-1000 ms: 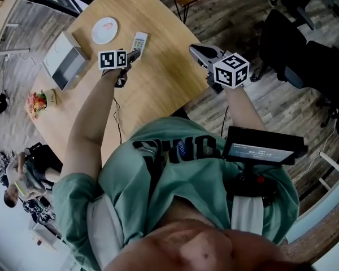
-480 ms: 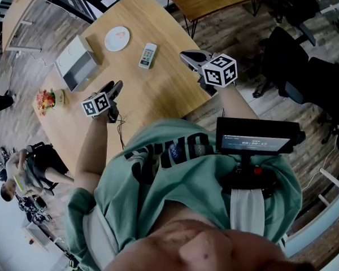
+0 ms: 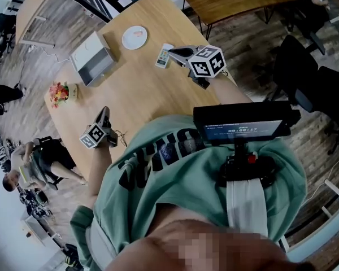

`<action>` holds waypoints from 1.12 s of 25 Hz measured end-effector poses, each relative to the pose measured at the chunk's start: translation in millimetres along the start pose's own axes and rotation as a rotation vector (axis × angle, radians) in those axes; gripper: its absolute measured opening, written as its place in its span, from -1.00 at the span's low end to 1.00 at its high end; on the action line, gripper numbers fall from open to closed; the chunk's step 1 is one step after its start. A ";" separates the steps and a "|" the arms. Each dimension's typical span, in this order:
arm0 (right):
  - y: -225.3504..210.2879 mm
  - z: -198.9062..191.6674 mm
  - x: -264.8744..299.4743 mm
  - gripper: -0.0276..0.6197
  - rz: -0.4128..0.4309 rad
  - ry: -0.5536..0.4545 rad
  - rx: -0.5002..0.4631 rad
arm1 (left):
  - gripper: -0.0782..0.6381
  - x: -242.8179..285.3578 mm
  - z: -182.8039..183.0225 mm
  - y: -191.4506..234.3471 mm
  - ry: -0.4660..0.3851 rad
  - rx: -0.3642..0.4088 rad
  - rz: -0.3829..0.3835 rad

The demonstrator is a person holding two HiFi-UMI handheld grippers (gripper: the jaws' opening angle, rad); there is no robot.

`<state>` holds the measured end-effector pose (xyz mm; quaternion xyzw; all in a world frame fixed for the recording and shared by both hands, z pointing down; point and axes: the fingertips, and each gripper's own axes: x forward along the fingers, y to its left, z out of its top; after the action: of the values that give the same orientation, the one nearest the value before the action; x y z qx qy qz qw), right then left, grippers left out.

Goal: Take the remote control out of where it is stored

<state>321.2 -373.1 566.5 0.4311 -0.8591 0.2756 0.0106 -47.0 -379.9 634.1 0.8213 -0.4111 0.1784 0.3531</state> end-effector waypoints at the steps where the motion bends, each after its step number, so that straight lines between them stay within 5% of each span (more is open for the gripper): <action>1: 9.5 0.4 12.1 -0.90 0.006 0.007 -0.010 | -0.77 -10.4 -1.5 10.1 -0.016 -0.005 -0.005; 12: 126.7 -3.2 97.6 -0.90 0.026 0.062 -0.070 | -0.77 -114.9 -3.3 93.7 -0.146 -0.001 -0.052; 21: 224.9 -31.6 158.8 -0.90 0.053 0.073 0.052 | -0.77 -207.7 22.3 137.0 -0.275 0.160 -0.066; 28: 296.2 -30.4 177.4 -0.90 0.096 0.041 0.087 | -0.77 -265.6 14.7 153.0 -0.343 0.173 -0.126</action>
<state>-18.0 -347.8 500.1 0.3835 -0.8656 0.3218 -0.0038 -328.5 -307.8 535.3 0.8909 -0.3964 0.0481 0.2165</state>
